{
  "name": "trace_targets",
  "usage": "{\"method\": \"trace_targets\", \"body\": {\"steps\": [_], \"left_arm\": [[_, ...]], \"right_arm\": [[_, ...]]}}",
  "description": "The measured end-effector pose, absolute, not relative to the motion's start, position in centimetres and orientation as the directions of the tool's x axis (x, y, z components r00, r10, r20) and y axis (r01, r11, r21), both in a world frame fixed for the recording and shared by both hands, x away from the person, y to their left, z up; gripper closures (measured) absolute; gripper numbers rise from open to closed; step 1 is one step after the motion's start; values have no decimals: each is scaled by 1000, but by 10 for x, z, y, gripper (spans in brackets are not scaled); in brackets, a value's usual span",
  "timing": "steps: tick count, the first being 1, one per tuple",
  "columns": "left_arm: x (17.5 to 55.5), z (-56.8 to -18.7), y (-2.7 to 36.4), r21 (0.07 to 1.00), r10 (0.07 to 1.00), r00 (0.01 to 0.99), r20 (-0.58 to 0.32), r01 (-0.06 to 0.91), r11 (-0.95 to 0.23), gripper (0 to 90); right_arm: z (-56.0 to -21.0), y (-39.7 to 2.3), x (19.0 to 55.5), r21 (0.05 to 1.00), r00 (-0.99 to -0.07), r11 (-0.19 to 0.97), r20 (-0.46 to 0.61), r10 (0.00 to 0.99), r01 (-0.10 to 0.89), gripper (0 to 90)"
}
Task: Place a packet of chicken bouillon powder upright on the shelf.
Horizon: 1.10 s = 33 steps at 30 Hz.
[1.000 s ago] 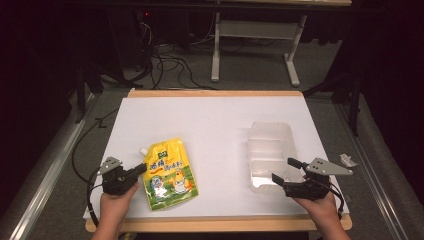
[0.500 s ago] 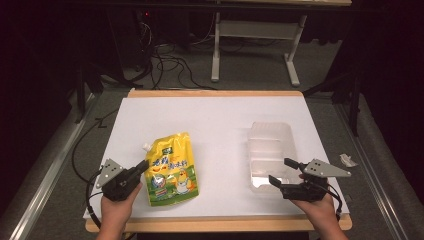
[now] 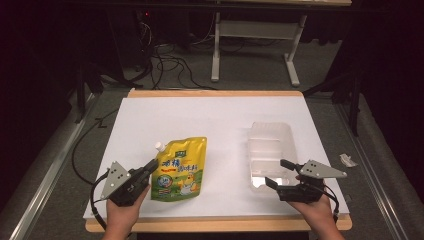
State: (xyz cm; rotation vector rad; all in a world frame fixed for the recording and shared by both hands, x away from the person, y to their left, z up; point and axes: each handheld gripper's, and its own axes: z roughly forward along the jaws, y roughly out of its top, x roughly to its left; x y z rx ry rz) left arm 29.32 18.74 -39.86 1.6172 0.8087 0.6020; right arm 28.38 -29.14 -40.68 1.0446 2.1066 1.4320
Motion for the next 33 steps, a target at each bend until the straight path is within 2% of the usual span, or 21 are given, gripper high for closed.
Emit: {"method": "trace_targets", "body": {"steps": [8,16,19,25,33], "left_arm": [[289,-397,185,983,766,643,-20,152,-102,900],[284,-394,183,984,748,663,14,123,-128,900],[282,-393,180,984,742,669,34,107,-142,900],[280,-392,180,984,727,685,52,88,-153,900],[280,-392,182,985,719,693,55,81,-154,900]], "right_arm": [[-400,-265,282,918,-703,193,117,701,346,156],[-393,-213,290,911,-740,215,130,660,352,149],[-395,-189,297,907,-756,204,166,633,369,147],[-403,-154,311,892,-764,209,199,614,401,139],[-417,-131,327,869,-748,204,244,618,451,137]]}}
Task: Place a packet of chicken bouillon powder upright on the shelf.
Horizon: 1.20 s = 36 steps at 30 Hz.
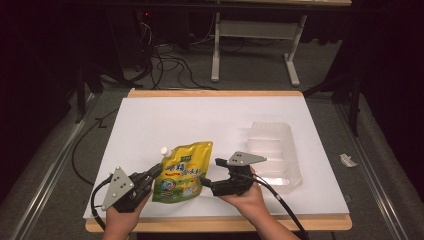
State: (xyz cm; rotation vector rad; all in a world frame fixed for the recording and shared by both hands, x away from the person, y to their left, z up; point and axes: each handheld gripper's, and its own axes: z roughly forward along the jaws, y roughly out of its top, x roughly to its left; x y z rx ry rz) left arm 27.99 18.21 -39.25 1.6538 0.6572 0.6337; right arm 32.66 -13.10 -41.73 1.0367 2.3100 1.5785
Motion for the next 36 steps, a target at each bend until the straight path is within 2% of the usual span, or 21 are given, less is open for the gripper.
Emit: {"method": "trace_targets", "body": {"steps": [6,9,12,14,18,22,29,36], "left_arm": [[280,-393,183,985,718,694,46,88,-148,900],[281,-393,183,985,719,694,39,92,-143,900],[282,-394,184,986,721,692,32,95,-135,900],[282,-394,185,986,722,691,28,99,-132,900],[285,-396,186,986,731,683,10,116,-121,900],[287,-397,182,985,728,686,1,124,-118,900],[295,-403,163,976,700,714,6,147,-158,900],[299,-410,147,969,673,740,3,164,-184,900]], "right_arm": [[-429,-114,336,857,-756,200,280,592,474,169],[-430,-110,341,861,-765,185,298,571,473,254],[-428,-109,343,870,-782,169,312,540,464,413],[-424,-111,343,874,-776,147,319,544,462,595],[-416,-117,340,889,-790,134,308,531,437,805],[-407,-123,332,905,-800,139,274,533,402,855],[-399,-142,320,918,-801,184,192,567,351,865],[-401,-161,311,920,-794,204,159,586,334,862]]}}
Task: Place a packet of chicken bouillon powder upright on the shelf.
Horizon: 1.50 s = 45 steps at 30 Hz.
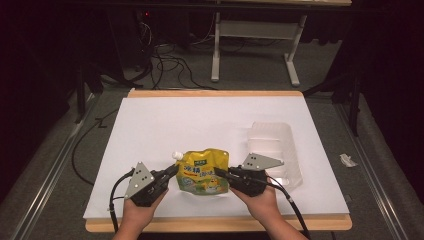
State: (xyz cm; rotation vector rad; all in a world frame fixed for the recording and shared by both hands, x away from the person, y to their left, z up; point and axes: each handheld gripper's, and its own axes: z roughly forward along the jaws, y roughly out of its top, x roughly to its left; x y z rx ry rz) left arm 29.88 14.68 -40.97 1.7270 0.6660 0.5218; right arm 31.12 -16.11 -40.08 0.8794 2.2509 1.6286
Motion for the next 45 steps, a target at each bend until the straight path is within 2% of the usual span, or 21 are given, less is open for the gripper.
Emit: {"method": "trace_targets", "body": {"steps": [8,9,17,24,28,33,35,37,38,39,45], "left_arm": [[297,-414,141,967,652,758,-3,169,-191,897],[297,-414,141,967,650,760,-3,168,-191,897],[297,-415,141,968,649,761,-13,173,-182,879],[297,-415,141,968,650,759,-14,173,-181,869],[297,-416,141,968,652,758,-15,174,-180,856],[298,-418,143,963,658,753,-26,195,-185,791],[298,-419,146,962,664,747,-36,207,-181,719],[297,-420,153,960,686,727,-18,205,-191,638],[297,-420,153,960,686,727,-18,205,-191,556],[297,-421,155,959,695,719,-10,203,-196,556],[309,-430,166,939,738,673,-56,287,-191,401]], "right_arm": [[-409,-170,305,918,-791,197,169,588,343,804],[-411,-171,306,917,-797,203,170,580,343,755],[-419,-165,309,900,-818,244,179,547,360,593],[-428,-157,315,884,-834,286,181,521,370,509],[-429,-156,316,882,-834,285,187,519,376,536],[-428,-157,316,886,-826,276,183,532,374,673],[-428,-158,316,886,-825,275,183,535,375,741],[-429,-158,316,881,-826,280,188,532,381,768],[-429,-158,316,881,-826,280,188,532,381,768],[-430,-160,316,880,-826,273,202,526,389,787],[-428,-158,314,884,-831,268,204,517,384,812]]}}
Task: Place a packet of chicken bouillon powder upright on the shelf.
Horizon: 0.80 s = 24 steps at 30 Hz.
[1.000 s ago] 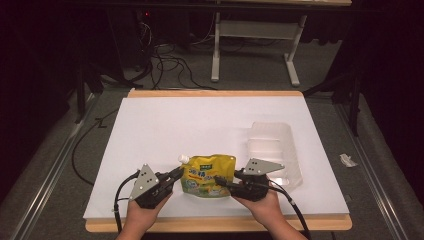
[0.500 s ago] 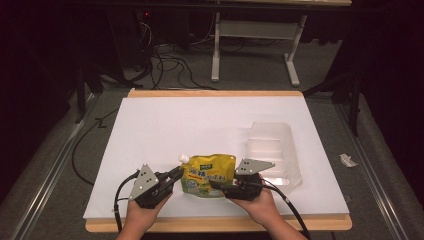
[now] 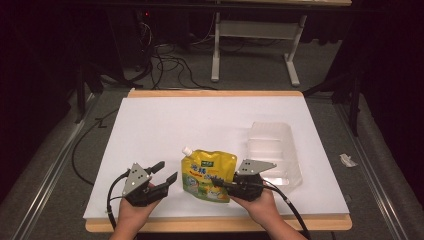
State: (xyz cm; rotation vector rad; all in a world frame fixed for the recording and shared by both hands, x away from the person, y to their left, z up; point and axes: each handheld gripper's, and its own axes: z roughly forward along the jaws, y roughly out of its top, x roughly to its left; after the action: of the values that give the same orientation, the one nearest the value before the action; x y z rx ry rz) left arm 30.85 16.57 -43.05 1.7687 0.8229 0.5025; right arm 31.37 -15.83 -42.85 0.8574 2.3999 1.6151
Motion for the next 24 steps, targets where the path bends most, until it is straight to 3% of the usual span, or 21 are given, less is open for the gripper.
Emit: {"method": "trace_targets", "body": {"steps": [4,24], "left_arm": [[314,-436,169,924,757,649,-75,331,-192,347],[314,-436,171,930,757,649,-80,322,-178,260]], "right_arm": [[-428,-158,312,886,-836,267,206,508,380,822],[-411,-163,303,910,-853,258,162,497,323,836]]}}
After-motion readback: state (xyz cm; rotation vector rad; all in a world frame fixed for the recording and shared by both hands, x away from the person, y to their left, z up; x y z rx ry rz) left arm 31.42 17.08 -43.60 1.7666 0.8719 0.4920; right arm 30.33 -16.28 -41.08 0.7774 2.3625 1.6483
